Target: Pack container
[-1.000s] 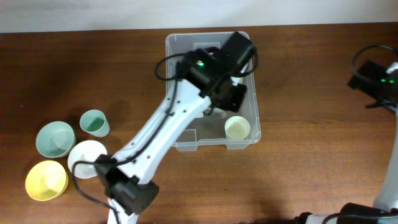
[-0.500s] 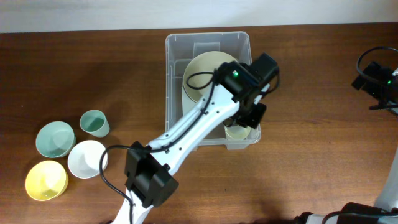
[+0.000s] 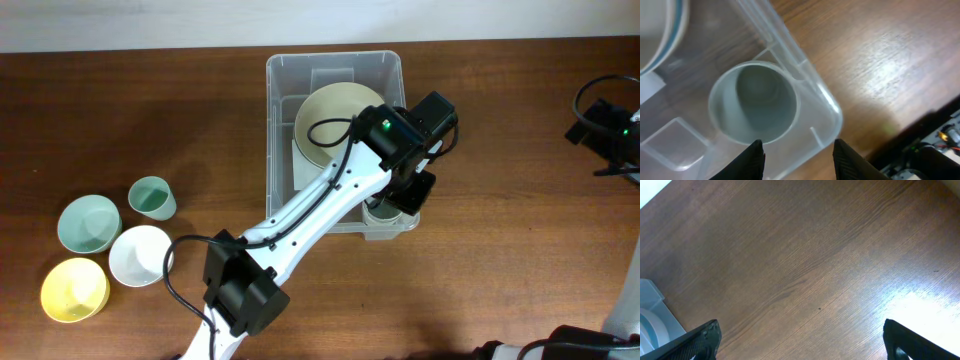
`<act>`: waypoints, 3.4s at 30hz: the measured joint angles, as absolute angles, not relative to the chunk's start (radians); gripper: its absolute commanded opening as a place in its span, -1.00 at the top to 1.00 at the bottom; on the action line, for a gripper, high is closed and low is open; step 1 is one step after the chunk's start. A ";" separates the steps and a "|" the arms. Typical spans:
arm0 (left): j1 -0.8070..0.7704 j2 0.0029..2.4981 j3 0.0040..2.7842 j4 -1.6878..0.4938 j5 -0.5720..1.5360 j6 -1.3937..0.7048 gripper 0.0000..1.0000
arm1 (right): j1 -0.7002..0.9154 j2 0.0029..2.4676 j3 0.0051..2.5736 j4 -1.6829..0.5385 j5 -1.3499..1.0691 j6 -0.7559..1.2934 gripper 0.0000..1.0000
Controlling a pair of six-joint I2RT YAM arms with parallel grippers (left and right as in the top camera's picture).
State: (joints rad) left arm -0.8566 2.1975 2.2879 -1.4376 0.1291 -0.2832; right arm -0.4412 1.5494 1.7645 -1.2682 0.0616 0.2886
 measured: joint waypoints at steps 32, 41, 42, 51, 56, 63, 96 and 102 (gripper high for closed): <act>0.123 1.777 1.557 -1.206 -0.125 -0.321 -0.26 | -0.441 1.549 1.765 -1.269 0.061 0.289 -0.98; 0.125 1.844 1.462 -1.084 -0.088 -0.249 -0.26 | -0.441 1.549 1.765 -1.269 0.061 0.288 -0.98; 0.125 1.864 1.462 -1.078 -0.086 -0.246 -0.26 | -0.441 1.549 1.765 -1.269 0.061 0.288 -0.98; 0.125 1.961 1.457 -1.053 -0.082 -0.228 0.85 | -0.441 1.549 1.765 -1.269 0.061 0.288 -0.98; 0.125 1.962 1.463 -1.061 -0.080 -0.224 0.99 | -0.441 1.549 1.765 -1.269 0.061 0.288 -0.98; 0.102 1.959 1.631 -1.217 -0.077 -0.224 0.99 | -0.441 1.550 1.765 -1.269 0.061 0.287 -0.98; -0.842 1.892 1.950 -1.169 0.046 -0.311 0.99 | -0.441 1.550 1.765 -1.272 0.061 0.287 -0.98; -0.851 1.929 1.950 -1.161 0.054 -0.311 0.99 | -0.441 1.550 1.765 -1.272 0.061 0.288 -0.98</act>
